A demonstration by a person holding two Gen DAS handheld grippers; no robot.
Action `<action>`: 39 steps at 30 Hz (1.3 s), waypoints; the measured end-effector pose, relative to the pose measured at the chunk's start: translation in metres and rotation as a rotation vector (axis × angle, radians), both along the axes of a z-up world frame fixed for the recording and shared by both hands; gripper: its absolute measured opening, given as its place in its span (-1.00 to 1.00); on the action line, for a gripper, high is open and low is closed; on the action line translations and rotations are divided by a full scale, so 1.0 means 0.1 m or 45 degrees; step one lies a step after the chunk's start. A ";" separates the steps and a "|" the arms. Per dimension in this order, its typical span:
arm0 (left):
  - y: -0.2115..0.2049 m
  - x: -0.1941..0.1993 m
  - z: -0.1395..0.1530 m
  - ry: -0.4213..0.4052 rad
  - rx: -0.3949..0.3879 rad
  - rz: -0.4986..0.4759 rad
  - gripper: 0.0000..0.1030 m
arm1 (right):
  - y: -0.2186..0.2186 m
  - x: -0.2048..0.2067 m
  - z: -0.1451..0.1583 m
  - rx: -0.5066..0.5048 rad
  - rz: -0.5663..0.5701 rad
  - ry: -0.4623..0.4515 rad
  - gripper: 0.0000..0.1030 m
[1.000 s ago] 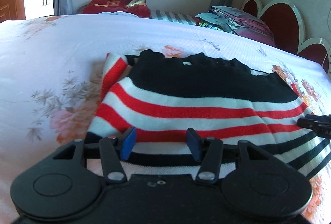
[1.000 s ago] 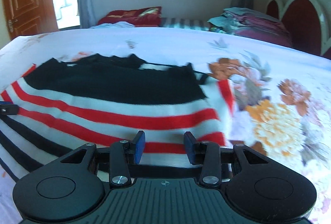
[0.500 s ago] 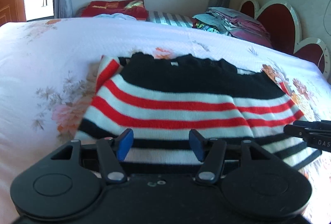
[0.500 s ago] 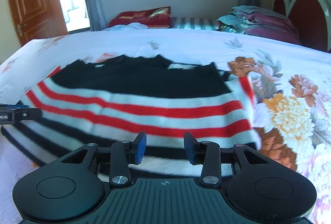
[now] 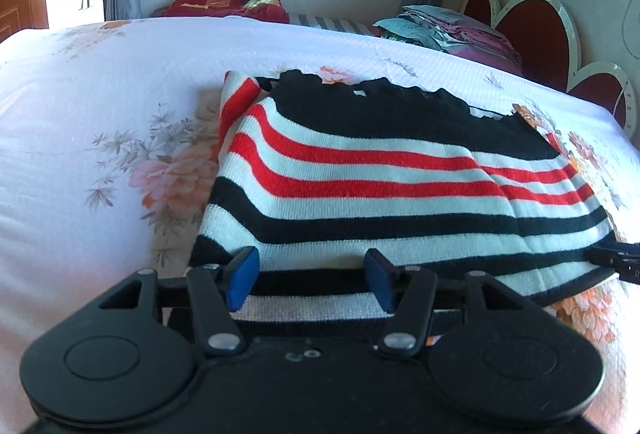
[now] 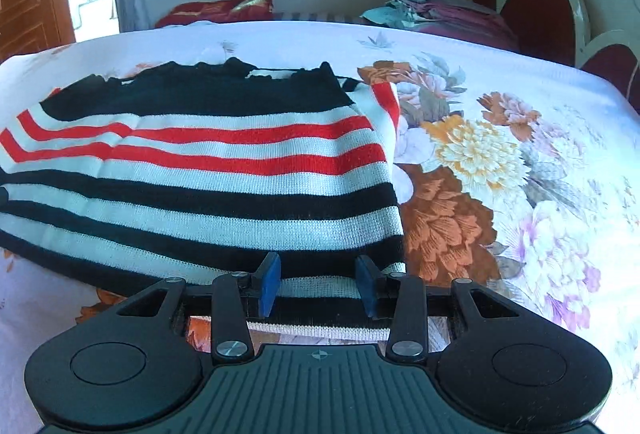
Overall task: Fold small clothes
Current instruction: 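Open both grippers and release the folded hem, then grasp the folded sweater edge with the left gripper and lift it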
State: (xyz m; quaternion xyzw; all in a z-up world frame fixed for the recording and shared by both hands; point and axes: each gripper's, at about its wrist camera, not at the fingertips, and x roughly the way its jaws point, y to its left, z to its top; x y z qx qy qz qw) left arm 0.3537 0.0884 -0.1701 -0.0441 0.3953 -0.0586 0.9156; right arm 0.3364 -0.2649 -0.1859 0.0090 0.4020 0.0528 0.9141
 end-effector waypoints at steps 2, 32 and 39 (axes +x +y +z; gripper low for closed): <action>0.02 0.02 0.02 0.014 -0.021 0.007 0.14 | -0.01 -0.01 0.08 0.040 -0.045 -0.029 -0.22; 0.39 -0.38 -0.04 0.271 -0.562 0.323 0.68 | 0.80 0.27 0.47 0.263 0.137 -0.035 -0.22; 0.52 -0.22 -0.24 0.171 -0.776 0.424 0.76 | 0.93 0.43 0.39 0.254 0.133 -0.024 -0.22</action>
